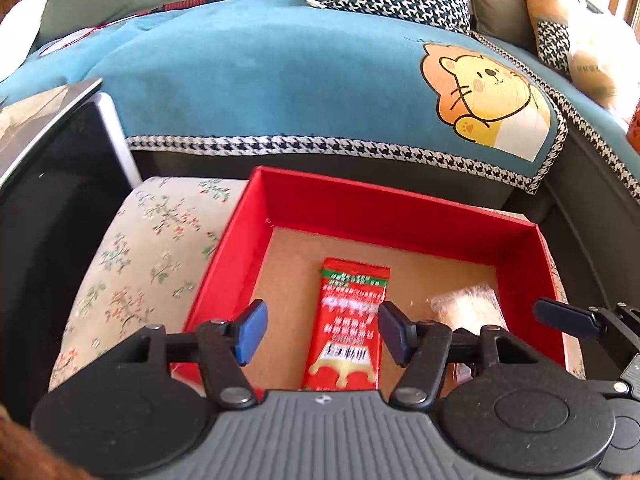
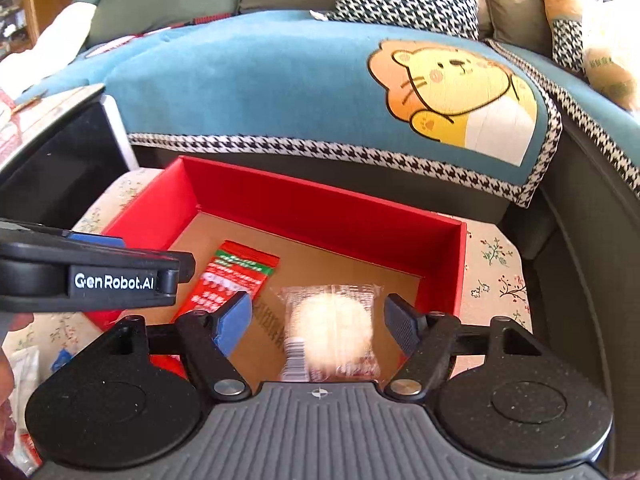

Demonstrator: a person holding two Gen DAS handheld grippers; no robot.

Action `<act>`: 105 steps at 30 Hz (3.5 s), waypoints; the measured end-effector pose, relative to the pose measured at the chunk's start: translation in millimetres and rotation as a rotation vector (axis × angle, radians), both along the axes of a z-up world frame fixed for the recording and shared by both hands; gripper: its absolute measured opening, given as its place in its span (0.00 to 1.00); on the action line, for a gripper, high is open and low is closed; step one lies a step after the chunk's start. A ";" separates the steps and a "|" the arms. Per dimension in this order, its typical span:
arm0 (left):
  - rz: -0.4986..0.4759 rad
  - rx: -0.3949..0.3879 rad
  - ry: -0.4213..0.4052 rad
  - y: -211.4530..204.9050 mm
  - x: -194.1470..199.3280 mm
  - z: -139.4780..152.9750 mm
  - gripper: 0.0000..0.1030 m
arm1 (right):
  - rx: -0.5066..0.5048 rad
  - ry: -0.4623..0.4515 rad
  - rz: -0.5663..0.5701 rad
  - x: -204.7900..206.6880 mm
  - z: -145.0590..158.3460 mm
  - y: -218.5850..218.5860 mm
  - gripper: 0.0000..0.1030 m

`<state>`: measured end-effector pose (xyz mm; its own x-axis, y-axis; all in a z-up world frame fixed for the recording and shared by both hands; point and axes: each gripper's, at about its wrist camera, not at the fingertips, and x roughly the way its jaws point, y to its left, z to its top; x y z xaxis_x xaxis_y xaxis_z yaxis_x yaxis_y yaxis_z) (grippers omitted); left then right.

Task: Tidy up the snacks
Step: 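Open the left tool to drop the packet while the right tool releases the bun into the box, then grasp the red-yellow chip bag with the left tool while the right tool grasps the round pastry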

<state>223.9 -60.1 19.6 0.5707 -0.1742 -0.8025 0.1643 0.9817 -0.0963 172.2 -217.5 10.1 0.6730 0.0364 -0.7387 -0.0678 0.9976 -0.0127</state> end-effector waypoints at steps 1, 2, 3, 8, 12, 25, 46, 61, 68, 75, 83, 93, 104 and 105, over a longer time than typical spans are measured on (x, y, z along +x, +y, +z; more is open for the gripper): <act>0.004 0.001 0.002 4.4 -4.6 1.9 1.00 | -0.002 -0.002 0.008 -4.9 2.5 3.1 0.77; 0.011 -0.001 0.004 9.1 -9.3 3.6 1.00 | -0.006 -0.004 0.016 -9.3 4.5 6.7 0.77; 0.018 -0.008 0.007 14.5 -13.9 5.0 1.00 | -0.014 -0.004 0.024 -13.7 5.4 10.6 0.77; 0.028 -0.033 0.042 42.7 -42.3 4.8 1.00 | -0.077 0.011 0.047 -34.0 2.8 27.5 0.77; 0.044 -0.043 0.077 68.4 -63.7 -0.2 1.00 | -0.030 0.021 0.047 -54.4 9.3 27.0 0.77; 0.031 -0.050 0.194 101.4 -117.3 -34.0 1.00 | 0.011 0.075 0.124 -102.4 5.6 58.5 0.81; -0.114 0.194 0.186 39.7 -133.8 -57.3 0.96 | 0.091 0.101 -0.042 -115.5 6.8 -24.7 0.83; -0.173 0.078 0.219 35.9 -144.5 -47.7 0.95 | 0.070 0.273 -0.063 -82.4 -51.0 -9.1 0.83; -0.228 0.092 0.239 24.0 -152.6 -52.9 0.95 | 0.015 0.283 -0.076 -91.1 -59.0 -9.5 0.61; -0.275 0.102 0.245 5.8 -169.6 -54.4 0.95 | 0.015 0.301 -0.055 -133.9 -58.5 -11.2 0.61; -0.252 0.095 0.250 3.0 -176.7 -62.2 0.96 | 0.023 0.306 -0.021 -174.9 -59.1 -8.7 0.61; -0.238 0.099 0.248 5.2 -175.0 -66.7 1.00 | 0.007 0.303 0.001 -172.9 -64.4 -1.6 0.77; -0.206 0.138 0.253 1.7 -176.2 -72.1 1.00 | -0.012 0.297 -0.006 -169.7 -64.7 -4.7 0.72; -0.204 0.134 0.249 2.6 -176.5 -70.4 0.99 | -0.018 0.294 -0.002 -170.1 -63.8 -4.0 0.64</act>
<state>47.4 -57.5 -50.8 0.3185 -0.1482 -0.9363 0.3460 0.9377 -0.0307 2.1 -221.6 -53.7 0.4302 0.0205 -0.9025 -0.0687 0.9976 -0.0101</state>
